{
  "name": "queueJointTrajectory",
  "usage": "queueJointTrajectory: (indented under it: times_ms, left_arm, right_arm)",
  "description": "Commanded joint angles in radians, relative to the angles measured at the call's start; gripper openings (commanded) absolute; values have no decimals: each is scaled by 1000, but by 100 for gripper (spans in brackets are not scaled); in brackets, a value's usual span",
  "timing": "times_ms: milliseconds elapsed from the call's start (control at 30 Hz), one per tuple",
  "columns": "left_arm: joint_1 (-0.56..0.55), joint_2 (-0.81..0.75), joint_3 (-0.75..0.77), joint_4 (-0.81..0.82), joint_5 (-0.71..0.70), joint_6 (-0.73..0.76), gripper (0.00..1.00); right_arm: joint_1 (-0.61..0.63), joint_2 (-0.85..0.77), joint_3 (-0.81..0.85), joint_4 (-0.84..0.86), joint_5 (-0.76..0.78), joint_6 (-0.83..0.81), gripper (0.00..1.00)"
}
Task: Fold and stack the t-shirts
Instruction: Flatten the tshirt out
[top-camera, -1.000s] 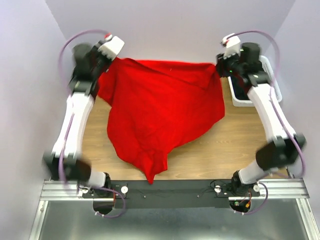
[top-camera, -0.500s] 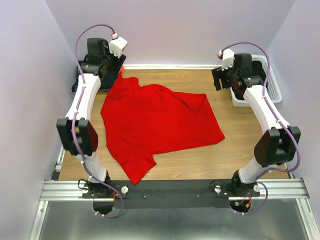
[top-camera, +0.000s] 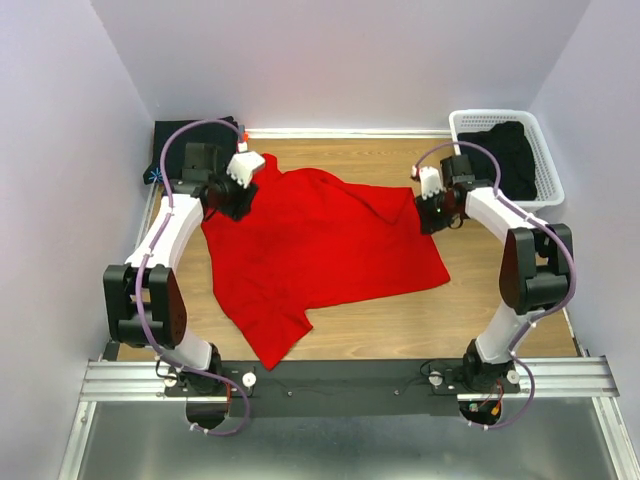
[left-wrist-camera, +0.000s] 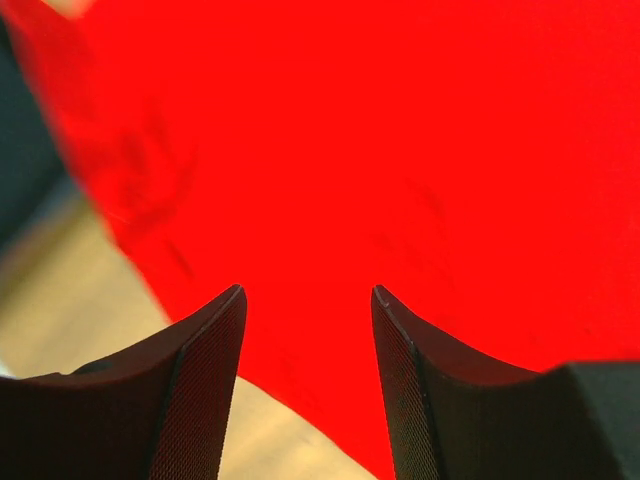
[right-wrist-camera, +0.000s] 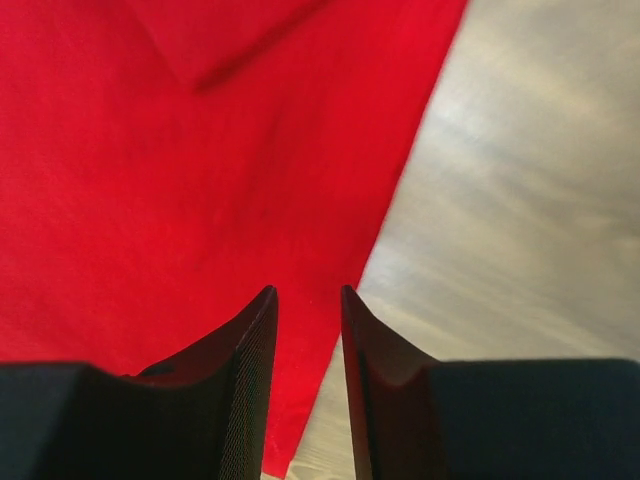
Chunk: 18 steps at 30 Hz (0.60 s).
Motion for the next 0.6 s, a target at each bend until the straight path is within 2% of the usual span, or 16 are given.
queueJointTrajectory:
  times_ms: [0, 233, 467, 567]
  left_arm:
    - [-4, -9, -54, -17, 29, 22, 60]
    - [-4, 48, -85, 3, 9, 16, 60]
    - [-12, 105, -79, 20, -26, 24, 59]
    - [-18, 136, -84, 20, -39, 33, 57]
  right_arm:
    - [6, 35, -89, 27, 13, -42, 38]
    - [6, 32, -244, 65, 96, -68, 34]
    - [6, -139, -385, -9, 133, -92, 32]
    - [6, -207, -371, -63, 121, -88, 32]
